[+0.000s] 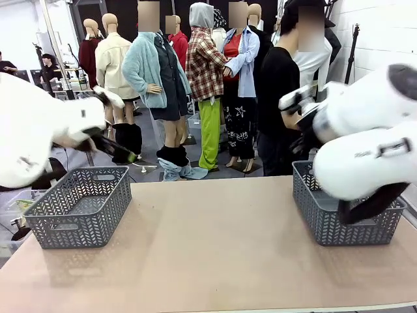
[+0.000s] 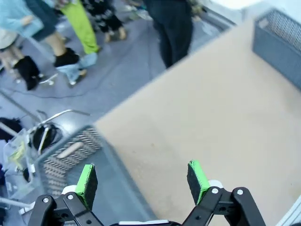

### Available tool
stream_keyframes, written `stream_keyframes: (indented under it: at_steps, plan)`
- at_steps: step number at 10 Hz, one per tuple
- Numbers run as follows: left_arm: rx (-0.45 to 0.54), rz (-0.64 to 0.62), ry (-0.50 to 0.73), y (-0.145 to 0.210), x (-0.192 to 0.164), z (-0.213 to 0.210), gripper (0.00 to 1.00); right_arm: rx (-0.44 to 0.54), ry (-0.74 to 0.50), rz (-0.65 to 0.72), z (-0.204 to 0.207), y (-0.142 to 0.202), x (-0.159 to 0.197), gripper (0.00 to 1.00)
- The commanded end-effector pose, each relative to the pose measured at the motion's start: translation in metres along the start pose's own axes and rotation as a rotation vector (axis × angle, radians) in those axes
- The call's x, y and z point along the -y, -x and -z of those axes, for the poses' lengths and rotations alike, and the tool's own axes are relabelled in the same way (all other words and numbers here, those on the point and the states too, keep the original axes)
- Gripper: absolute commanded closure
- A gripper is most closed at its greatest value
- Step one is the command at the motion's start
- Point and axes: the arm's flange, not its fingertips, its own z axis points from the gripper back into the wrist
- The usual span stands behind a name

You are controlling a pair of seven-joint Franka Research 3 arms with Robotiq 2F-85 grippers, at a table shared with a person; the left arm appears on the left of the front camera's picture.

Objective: Sort the tops and bottoms.
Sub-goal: Lift clothes from the center of the table with your left hand.

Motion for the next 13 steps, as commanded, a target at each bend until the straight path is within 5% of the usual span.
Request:
stream_keyframes:
  at_steps: [1,4,7,10,11,12,13]
  plan:
    - [-0.021,-0.133,-0.1,0.02,-0.06,-0.055,0.0,0.042,0.152,0.172,-0.048,0.038,0.054,0.0]
    - [-0.048,-0.375,-0.247,0.082,-0.132,-0.124,0.0,0.061,0.308,0.48,-0.095,0.109,0.144,0.0]
    - [-0.269,-0.532,-0.245,0.145,-0.207,-0.108,0.0,-0.075,0.406,0.692,-0.073,0.179,0.211,0.0]
    - [-0.352,-0.604,-0.161,0.194,-0.234,-0.083,0.0,-0.08,0.369,0.81,-0.052,0.24,0.23,0.0]
    - [-0.332,-0.639,-0.147,0.197,-0.236,-0.077,0.0,-0.062,0.363,0.821,-0.048,0.245,0.231,0.0]
    - [-0.333,-0.653,-0.168,0.195,-0.232,-0.08,0.0,-0.139,0.407,0.798,-0.054,0.204,0.271,0.0]
    - [-0.366,-0.623,-0.18,0.204,-0.231,-0.079,0.0,-0.139,0.407,0.798,-0.054,0.204,0.271,0.0]
